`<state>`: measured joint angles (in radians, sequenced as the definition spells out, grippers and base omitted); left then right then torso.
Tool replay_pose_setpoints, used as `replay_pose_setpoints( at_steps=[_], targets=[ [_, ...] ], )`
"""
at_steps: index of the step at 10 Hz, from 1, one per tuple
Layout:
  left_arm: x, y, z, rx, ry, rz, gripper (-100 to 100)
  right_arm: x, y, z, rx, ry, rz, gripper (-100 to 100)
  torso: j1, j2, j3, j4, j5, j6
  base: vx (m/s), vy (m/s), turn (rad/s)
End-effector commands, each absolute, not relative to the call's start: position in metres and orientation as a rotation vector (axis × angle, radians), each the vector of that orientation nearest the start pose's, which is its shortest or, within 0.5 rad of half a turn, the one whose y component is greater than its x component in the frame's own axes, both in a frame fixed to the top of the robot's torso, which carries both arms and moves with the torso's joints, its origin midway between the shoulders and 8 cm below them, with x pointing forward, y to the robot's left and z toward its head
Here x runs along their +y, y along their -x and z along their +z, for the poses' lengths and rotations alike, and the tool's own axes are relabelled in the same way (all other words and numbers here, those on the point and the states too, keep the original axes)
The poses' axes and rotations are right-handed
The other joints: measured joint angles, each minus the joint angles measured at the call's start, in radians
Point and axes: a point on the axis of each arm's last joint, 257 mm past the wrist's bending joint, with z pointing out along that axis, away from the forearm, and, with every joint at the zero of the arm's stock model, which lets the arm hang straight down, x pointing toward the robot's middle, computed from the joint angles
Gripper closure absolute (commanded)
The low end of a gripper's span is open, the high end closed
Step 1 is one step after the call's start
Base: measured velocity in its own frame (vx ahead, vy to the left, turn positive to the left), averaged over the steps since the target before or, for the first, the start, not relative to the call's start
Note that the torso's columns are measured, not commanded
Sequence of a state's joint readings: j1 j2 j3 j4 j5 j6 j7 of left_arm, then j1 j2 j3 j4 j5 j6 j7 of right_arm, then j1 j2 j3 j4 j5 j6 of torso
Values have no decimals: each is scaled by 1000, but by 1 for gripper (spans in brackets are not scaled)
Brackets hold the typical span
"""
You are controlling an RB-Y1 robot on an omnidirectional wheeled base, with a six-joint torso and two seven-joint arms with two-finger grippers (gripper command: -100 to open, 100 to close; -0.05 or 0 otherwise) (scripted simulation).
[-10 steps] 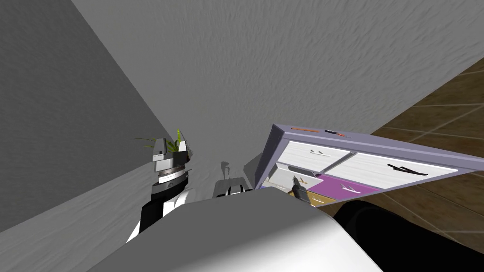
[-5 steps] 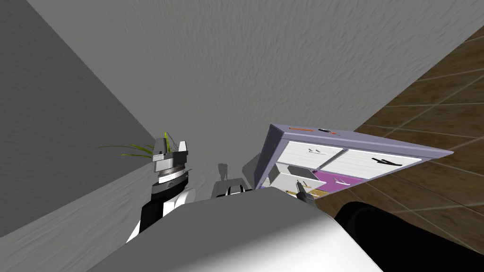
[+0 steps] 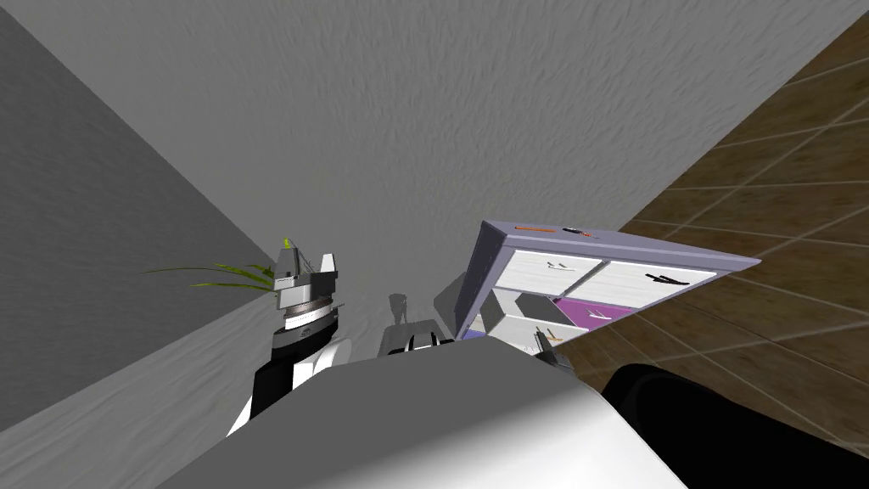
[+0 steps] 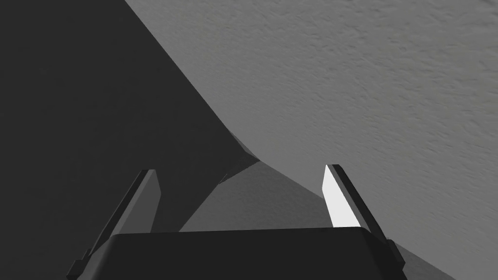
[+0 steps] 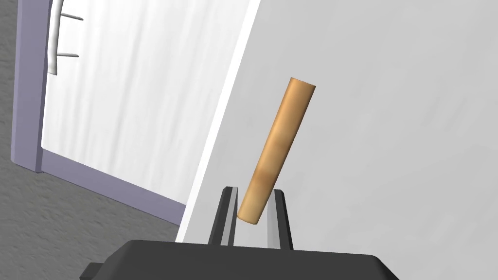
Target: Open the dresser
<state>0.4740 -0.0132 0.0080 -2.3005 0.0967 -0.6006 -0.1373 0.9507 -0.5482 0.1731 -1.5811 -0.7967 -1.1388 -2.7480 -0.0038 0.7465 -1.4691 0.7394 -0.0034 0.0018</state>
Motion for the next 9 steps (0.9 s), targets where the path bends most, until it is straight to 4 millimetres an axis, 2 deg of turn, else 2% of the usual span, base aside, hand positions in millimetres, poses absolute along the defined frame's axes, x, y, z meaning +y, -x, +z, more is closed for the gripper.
replay_pose_setpoints(
  at_steps=[1, 3, 9],
  targets=[
    [290, -319, 59, 469, 567, -1259, 0, -481, -136, -250, 1290, 1112, -1794, -100, -1, -2, -2, -1, 0, 0, -60, 56, -45],
    [290, -319, 59, 469, 568, -1259, 0, -490, -128, -238, 1285, 1115, -1794, -100, 2, -20, -14, -4, 4, -3, 85, 53, -36],
    [290, -319, 59, 469, 568, -1259, 0, -508, -110, -203, 1267, 1126, -1780, -100, 7, -5, -6, 0, 6, -2, 57, 39, -19]
  ],
)
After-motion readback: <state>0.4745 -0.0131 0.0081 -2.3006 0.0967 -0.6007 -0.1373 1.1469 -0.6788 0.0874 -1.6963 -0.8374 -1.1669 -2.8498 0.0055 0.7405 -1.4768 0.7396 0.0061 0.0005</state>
